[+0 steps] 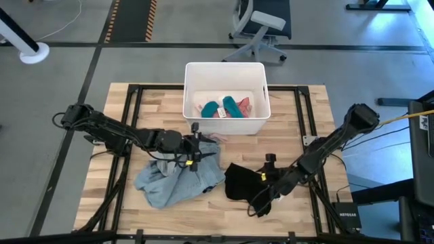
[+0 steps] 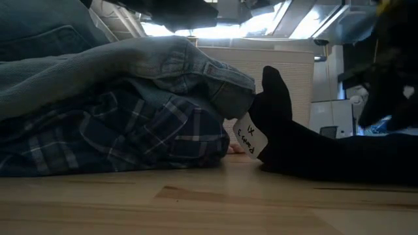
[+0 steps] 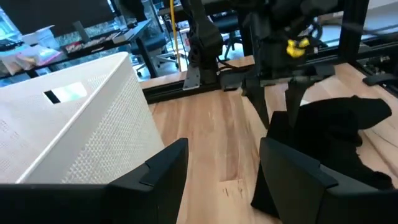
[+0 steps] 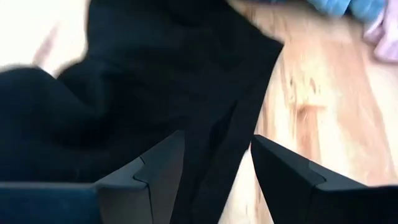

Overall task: Sort clothes
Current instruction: Put the black shorts into the white laundry bin

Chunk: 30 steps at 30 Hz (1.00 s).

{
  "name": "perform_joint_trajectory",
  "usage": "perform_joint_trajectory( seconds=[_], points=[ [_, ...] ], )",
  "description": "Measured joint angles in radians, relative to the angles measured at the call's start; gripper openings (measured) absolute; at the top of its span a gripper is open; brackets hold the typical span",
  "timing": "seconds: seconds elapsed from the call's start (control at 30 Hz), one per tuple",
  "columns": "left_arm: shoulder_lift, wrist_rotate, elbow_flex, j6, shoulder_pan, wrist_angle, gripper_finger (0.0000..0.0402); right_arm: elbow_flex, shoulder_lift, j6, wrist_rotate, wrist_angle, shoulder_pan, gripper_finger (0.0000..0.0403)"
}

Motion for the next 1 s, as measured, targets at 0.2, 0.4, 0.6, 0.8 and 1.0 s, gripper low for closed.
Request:
perform_joint_trajectory(
  seconds=[0.2,0.4,0.6,0.8,1.0],
  points=[
    [0.0,0.0,0.0,0.033,0.007,0.0,0.0194,0.0,0.109,0.06,-0.095,0.026,-0.048,0.0206],
    [0.0,0.0,0.0,0.046,0.025,-0.001,0.0194,0.002,0.16,0.059,-0.161,0.089,-0.066,0.0205],
    [0.0,-0.001,0.0,0.031,0.033,-0.001,0.0194,0.007,0.159,0.061,-0.151,-0.018,-0.065,0.0139],
    [0.0,-0.001,0.0,0.025,0.034,-0.002,0.0194,0.013,0.135,0.045,-0.108,-0.205,-0.064,0.0019],
    [0.0,0.0,0.0,0.026,0.039,-0.001,0.0194,0.154,0.084,0.02,-0.01,-0.576,-0.064,0.0037]
  ],
)
